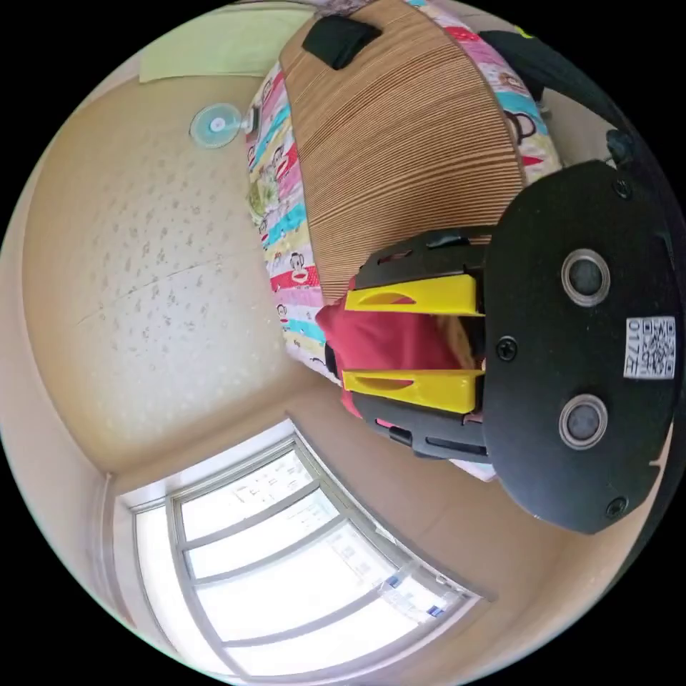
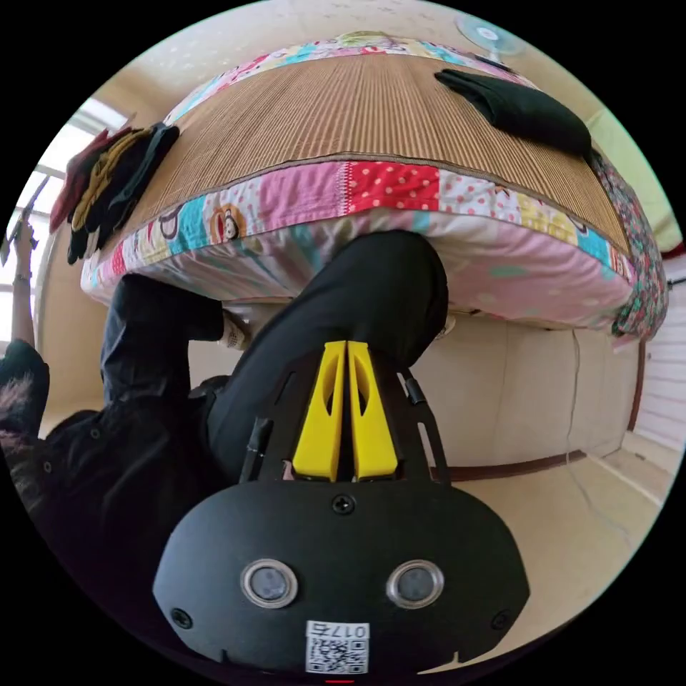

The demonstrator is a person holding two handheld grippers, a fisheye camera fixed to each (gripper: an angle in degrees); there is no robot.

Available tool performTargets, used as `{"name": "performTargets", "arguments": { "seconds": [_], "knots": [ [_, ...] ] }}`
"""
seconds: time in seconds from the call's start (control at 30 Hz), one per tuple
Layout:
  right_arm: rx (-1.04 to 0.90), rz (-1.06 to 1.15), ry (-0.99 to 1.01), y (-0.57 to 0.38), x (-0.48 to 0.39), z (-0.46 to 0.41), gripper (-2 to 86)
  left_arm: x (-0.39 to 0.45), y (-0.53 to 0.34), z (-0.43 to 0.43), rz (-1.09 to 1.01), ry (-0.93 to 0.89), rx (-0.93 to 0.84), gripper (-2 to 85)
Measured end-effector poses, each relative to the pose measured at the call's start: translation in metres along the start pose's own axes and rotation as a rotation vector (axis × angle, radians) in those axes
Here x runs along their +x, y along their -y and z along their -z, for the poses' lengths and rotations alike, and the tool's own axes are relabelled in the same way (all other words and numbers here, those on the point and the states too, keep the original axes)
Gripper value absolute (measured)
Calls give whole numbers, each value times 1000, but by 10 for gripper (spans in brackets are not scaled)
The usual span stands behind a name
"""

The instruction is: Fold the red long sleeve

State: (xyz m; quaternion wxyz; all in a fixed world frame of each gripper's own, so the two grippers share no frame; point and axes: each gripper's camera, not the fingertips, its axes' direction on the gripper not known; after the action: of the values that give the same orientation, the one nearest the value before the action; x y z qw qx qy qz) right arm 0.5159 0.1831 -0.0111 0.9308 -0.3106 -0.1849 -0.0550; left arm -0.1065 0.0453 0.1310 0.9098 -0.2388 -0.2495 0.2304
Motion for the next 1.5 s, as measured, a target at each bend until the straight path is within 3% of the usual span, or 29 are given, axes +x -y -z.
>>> {"name": "performTargets", "arguments": {
  "seconds": [0.07,0.17,0.27,0.33,0.43,0.5,0.53,0.63,0.7,0.73,0.8,0.9,0.97,1.07,1.2,1.33,1.47,1.5],
  "knots": [
    [52,-73,80,-9,17,1,5,-10,32,-49,50,-110,-131,118],
    [130,-171,240,-27,48,0,5,-13,40,-155,168,-278,-522,131],
    [123,-325,435,-48,75,-3,3,-1,32,-148,281,-282,-391,93],
    [102,-338,537,-61,84,-6,3,16,36,-127,287,-376,-333,47],
    [141,-275,613,-80,93,-1,2,47,35,-69,160,-722,-99,19],
    [211,-281,611,-88,106,11,2,75,16,-8,-73,-1045,146,9],
    [235,-279,615,-89,109,15,2,80,7,1,-96,-1100,176,7],
    [320,-291,653,-86,121,31,3,108,-55,2,-47,-1423,148,3],
    [323,-285,681,-78,122,32,2,144,-119,-22,-22,-1534,-64,4],
    [319,-277,684,-77,120,31,2,155,-137,-30,-18,-1509,-156,4],
    [268,-260,681,-72,113,20,2,183,-209,-64,96,-1353,-536,8],
    [208,-244,702,-69,106,1,2,168,-264,-67,323,-1418,-598,22],
    [190,-243,724,-69,105,-9,2,159,-264,-55,326,-1372,-582,37],
    [187,-244,759,-68,104,-19,2,175,-218,-16,49,-1239,-526,72],
    [194,-214,774,-67,99,-23,3,257,-146,42,-348,-1111,-405,138],
    [207,-201,774,-79,95,-21,4,349,-123,56,-483,-1067,-370,161],
    [242,-222,800,-115,99,-20,4,457,-169,7,-669,-697,-542,147],
    [254,-236,805,-129,102,-20,4,455,-181,13,-667,-644,-438,134]
  ]
}}
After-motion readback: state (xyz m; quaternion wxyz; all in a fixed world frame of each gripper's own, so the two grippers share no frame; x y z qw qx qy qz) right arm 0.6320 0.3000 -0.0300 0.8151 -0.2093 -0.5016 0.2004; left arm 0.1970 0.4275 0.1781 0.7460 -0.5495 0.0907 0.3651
